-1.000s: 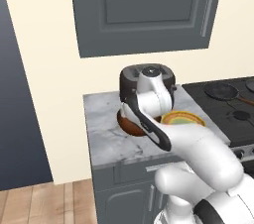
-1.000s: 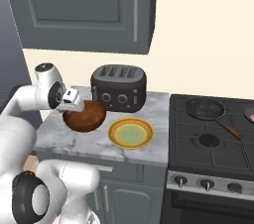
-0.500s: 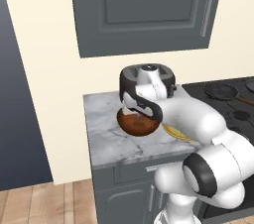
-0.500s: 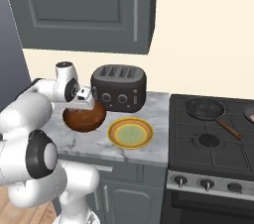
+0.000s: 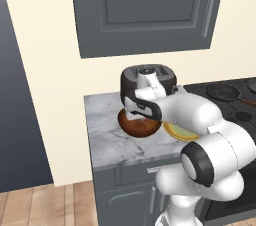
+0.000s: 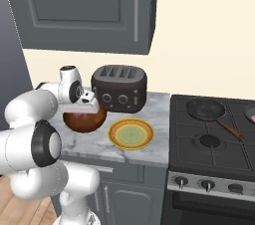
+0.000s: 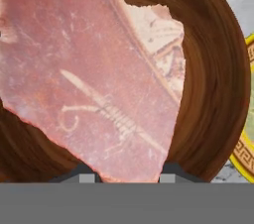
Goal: Place one of the steaks on the plate and the other in the bowl. Then place the bowl in the fridge.
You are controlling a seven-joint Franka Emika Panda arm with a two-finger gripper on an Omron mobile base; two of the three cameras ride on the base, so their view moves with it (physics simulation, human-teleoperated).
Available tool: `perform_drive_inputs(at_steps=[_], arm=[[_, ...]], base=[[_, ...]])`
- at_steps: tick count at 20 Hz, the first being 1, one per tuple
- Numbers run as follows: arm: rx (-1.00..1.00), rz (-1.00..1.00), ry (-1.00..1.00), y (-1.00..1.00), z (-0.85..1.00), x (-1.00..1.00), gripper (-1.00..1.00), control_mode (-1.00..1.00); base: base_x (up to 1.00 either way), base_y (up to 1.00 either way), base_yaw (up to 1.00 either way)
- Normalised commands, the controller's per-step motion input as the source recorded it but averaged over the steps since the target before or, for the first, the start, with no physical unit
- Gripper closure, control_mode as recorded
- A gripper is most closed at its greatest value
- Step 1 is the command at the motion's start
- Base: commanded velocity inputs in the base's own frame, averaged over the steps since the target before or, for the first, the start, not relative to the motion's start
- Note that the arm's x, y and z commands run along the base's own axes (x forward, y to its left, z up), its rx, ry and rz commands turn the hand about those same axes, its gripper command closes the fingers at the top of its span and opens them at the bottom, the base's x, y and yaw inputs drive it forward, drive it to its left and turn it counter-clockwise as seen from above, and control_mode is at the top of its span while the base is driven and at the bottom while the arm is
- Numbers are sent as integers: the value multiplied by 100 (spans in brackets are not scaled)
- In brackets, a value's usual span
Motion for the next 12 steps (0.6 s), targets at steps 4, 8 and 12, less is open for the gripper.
perform_drive_inputs(at_steps=[4, 8, 12], arm=[[-6, 0, 2, -11, -18, -3, 100, -100], [0, 0, 0, -3, 0, 0, 100, -100], [0, 0, 0, 0, -2, 0, -100, -100]], base=[[0, 0, 0], [0, 0, 0], [0, 0, 0]])
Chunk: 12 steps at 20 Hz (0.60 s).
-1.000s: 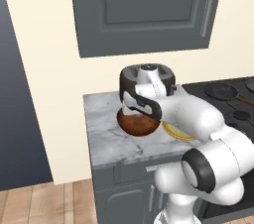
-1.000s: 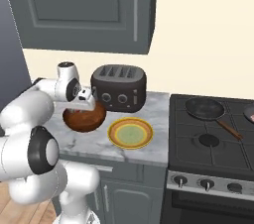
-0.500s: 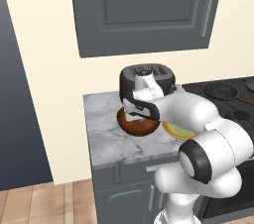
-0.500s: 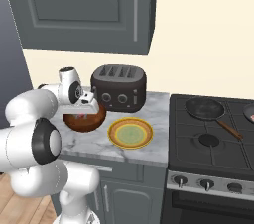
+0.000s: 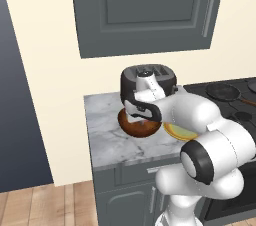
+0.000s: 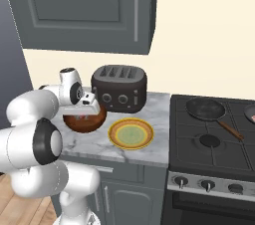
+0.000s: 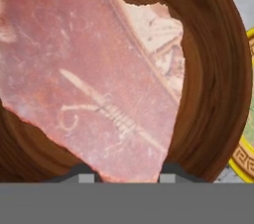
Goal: Place one of the steaks on the plate and the other in the bowl. Then place the bowl in the fridge.
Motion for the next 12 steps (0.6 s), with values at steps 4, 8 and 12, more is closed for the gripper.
perform_drive_inputs(at_steps=[4, 8, 12], arm=[[0, 0, 0, 0, 0, 0, -100, -100], [0, 0, 0, 0, 0, 0, -100, -100], [0, 0, -2, 0, 5, -2, -100, -100]], base=[[0, 0, 0], [0, 0, 0], [0, 0, 0]])
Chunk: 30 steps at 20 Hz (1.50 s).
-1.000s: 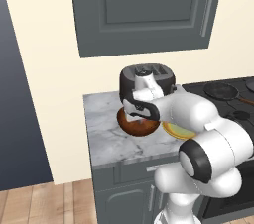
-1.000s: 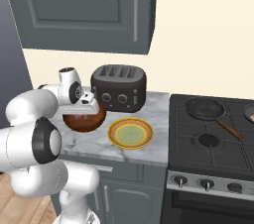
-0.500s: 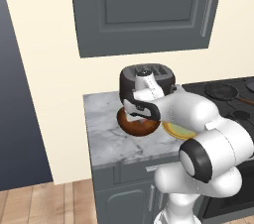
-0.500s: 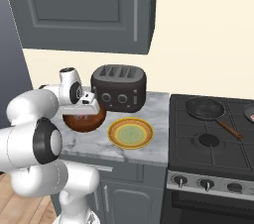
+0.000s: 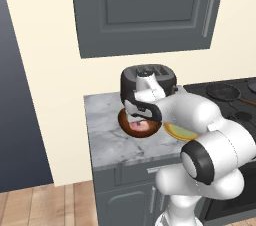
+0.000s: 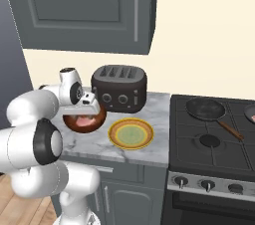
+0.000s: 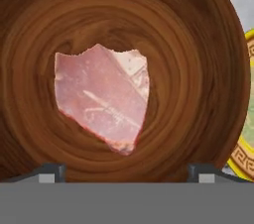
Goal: Place one of the steaks on the plate and the other in the bowl. Then place the bowl in the fridge.
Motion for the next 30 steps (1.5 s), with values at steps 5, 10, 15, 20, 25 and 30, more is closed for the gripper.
perform_drive_inputs(at_steps=[5, 10, 15, 20, 25, 30], arm=[[13, 0, -27, 0, 64, -62, -100, -100], [9, 0, -22, -13, 37, -100, -100, -100], [-2, -1, 14, -35, 16, -38, -100, -100], [-1, -2, 25, -36, 5, -9, -100, -100], [-6, -3, 27, -7, 9, 0, -100, -100], [-1, 0, 3, 0, 0, 0, -100, -100]], base=[[0, 0, 0], [0, 0, 0], [0, 0, 0], [0, 0, 0], [0, 0, 0], [0, 0, 0]])
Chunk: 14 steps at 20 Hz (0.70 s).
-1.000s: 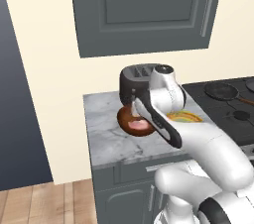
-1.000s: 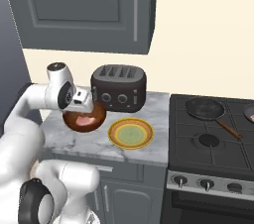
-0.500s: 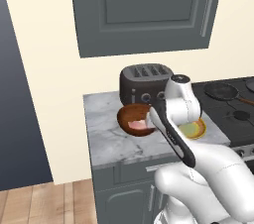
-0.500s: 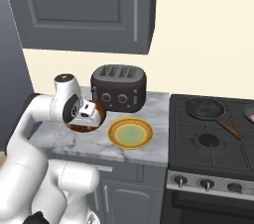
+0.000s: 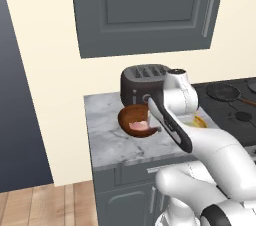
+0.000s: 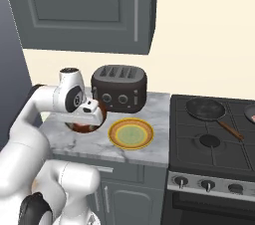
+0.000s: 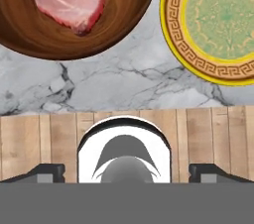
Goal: Place one of the steaks on the plate and the other in the bowl. Then place the bowl in the fridge.
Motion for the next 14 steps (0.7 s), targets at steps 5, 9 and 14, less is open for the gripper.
perform_drive_inputs(at_steps=[5, 9, 14], arm=[[1, -3, 0, -37, -13, -14, -100, 100], [0, 0, 0, 0, 0, 0, -100, 100], [0, 0, 0, 0, 0, 0, -100, 100]], base=[[-8, -18, -3], [-22, -99, -15], [9, -96, -4]])
